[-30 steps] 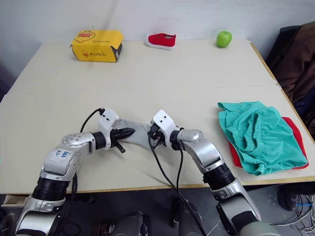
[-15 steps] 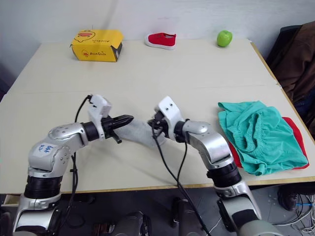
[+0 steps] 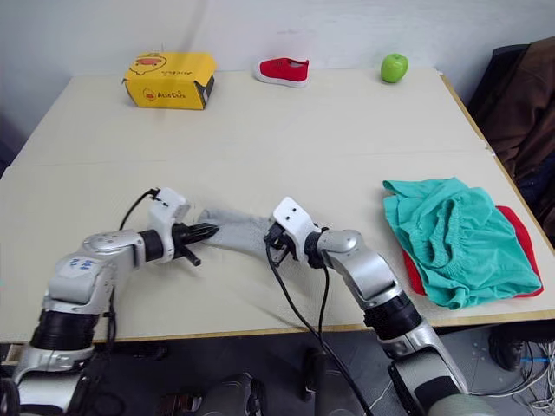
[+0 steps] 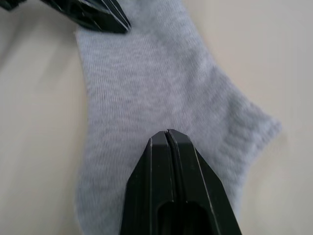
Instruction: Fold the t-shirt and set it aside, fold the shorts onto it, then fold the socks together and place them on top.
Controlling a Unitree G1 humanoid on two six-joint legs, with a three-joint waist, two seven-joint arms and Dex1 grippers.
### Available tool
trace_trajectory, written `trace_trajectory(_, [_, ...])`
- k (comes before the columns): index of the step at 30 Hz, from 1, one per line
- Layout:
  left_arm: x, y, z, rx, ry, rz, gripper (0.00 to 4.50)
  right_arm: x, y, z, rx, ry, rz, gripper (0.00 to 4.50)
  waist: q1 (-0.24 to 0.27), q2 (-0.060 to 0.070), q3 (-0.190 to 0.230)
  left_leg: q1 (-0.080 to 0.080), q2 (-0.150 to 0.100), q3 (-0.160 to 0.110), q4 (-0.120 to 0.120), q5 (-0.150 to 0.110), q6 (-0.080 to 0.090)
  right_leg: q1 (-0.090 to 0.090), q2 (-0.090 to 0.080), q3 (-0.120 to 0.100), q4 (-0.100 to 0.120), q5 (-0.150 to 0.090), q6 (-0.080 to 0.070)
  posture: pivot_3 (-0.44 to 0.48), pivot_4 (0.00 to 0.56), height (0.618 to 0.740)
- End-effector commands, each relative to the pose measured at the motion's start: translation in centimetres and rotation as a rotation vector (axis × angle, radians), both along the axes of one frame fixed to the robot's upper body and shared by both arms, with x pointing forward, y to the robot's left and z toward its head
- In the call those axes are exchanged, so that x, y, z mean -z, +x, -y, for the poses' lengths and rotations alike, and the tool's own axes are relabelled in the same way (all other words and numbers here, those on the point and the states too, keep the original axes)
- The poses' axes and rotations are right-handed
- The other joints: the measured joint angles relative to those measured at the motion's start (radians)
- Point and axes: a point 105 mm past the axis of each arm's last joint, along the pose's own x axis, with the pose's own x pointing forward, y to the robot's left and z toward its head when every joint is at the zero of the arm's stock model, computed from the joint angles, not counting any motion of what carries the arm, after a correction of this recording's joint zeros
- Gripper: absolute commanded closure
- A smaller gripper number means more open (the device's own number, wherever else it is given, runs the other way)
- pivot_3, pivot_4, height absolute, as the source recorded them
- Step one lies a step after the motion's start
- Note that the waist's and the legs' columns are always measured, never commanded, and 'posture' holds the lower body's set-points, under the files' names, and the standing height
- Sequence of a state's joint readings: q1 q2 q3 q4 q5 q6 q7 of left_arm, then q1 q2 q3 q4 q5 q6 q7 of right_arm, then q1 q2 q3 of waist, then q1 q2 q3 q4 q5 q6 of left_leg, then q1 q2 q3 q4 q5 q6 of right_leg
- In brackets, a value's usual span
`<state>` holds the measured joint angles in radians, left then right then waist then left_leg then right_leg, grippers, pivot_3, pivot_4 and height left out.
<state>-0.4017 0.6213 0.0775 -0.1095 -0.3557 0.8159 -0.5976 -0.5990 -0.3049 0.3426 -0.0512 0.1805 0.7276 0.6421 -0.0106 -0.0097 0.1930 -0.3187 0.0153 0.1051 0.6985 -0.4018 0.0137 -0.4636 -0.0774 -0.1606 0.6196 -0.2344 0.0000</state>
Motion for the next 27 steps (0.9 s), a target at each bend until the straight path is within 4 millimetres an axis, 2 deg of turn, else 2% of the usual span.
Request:
trace_trajectory(1, [-2.8, -0.6, -1.9, -0.049, -0.079, 0.075, 3.64, 0.6, -0.2, 0.2, 0.004, -0.009, -0.019, 4.50, 0.001, 0.000, 0.000, 0.000, 0.000, 0.000, 0.000, 0.000, 0.000, 0.000, 0.000, 0.000, 0.000, 0.000, 0.000, 0.000, 0.150, 0.740])
trace_trajectory(4, [-3.5, -1.8, -3.2, -0.094, -0.164, 0.036, 2.76, 0.5, -0.1, 0.1, 0.006, -0.004, -0.017, 4.50, 0.002, 0.000, 0.000, 0.000, 0.000, 0.000, 0.000, 0.000, 0.000, 0.000, 0.000, 0.000, 0.000, 0.000, 0.000, 0.000, 0.150, 0.740])
trace_trajectory(7, [-2.9, -3.0, -4.0, -0.169, -0.323, -0.070, 1.73, 0.4, -0.1, -0.2, 0.013, 0.016, -0.016, 4.50, 0.002, 0.000, 0.000, 0.000, 0.000, 0.000, 0.000, 0.000, 0.000, 0.000, 0.000, 0.000, 0.000, 0.000, 0.000, 0.000, 0.150, 0.740])
trace_trajectory(10, [-1.7, -2.4, -4.5, -0.287, -0.468, -0.169, 0.78, 0.6, -0.4, -0.4, 0.011, 0.018, -0.020, 4.50, 0.005, 0.000, 0.000, 0.000, 0.000, 0.000, 0.000, 0.000, 0.000, 0.001, 0.000, 0.000, 0.000, 0.000, 0.000, 0.000, 0.150, 0.740])
trace_trajectory(12, [-1.1, -1.9, -4.0, -0.305, -0.541, -0.226, 0.20, 0.8, -0.6, -0.5, 0.007, 0.019, -0.025, 4.50, 0.008, -0.002, -0.001, 0.000, -0.001, -0.001, 0.001, 0.000, 0.000, 0.002, 0.000, 0.000, 0.000, 0.000, 0.000, 0.000, 0.150, 0.740])
trace_trajectory(14, [-0.7, -1.6, -2.8, -0.273, -0.590, -0.280, 0.20, 0.8, -0.6, -0.5, 0.006, 0.022, -0.027, 4.50, 0.008, -0.003, -0.002, 0.000, -0.001, -0.001, 0.000, 0.000, 0.000, 0.001, 0.000, 0.000, 0.000, 0.000, 0.000, 0.000, 0.150, 0.740])
trace_trajectory(21, [1.6, 0.5, -0.3, -0.237, -0.526, -0.380, 0.20, 0.4, -0.3, -0.5, 0.018, 0.033, -0.022, 4.50, 0.011, -0.003, -0.003, 0.001, -0.001, -0.001, 0.000, 0.000, 0.000, 0.002, 0.000, 0.000, 0.000, 0.000, 0.000, 0.000, 0.150, 0.740])
trace_trajectory(26, [1.4, 1.5, 1.6, -0.181, -0.525, -0.379, 0.20, 0.3, -0.1, -0.5, 0.036, 0.033, -0.012, 4.50, 0.013, -0.003, -0.004, 0.002, -0.001, -0.001, 0.001, 0.000, 0.000, 0.003, -0.001, 0.000, 0.001, 0.000, 0.000, 0.000, 0.150, 0.740])
trace_trajectory(27, [1.2, 1.7, 1.8, -0.178, -0.533, -0.367, 0.38, 0.4, 0.0, -0.4, 0.041, 0.034, -0.013, 4.50, 0.013, -0.003, -0.004, 0.002, -0.001, -0.001, 0.001, 0.000, 0.000, 0.003, -0.001, 0.000, 0.001, 0.000, 0.000, 0.000, 0.150, 0.740])
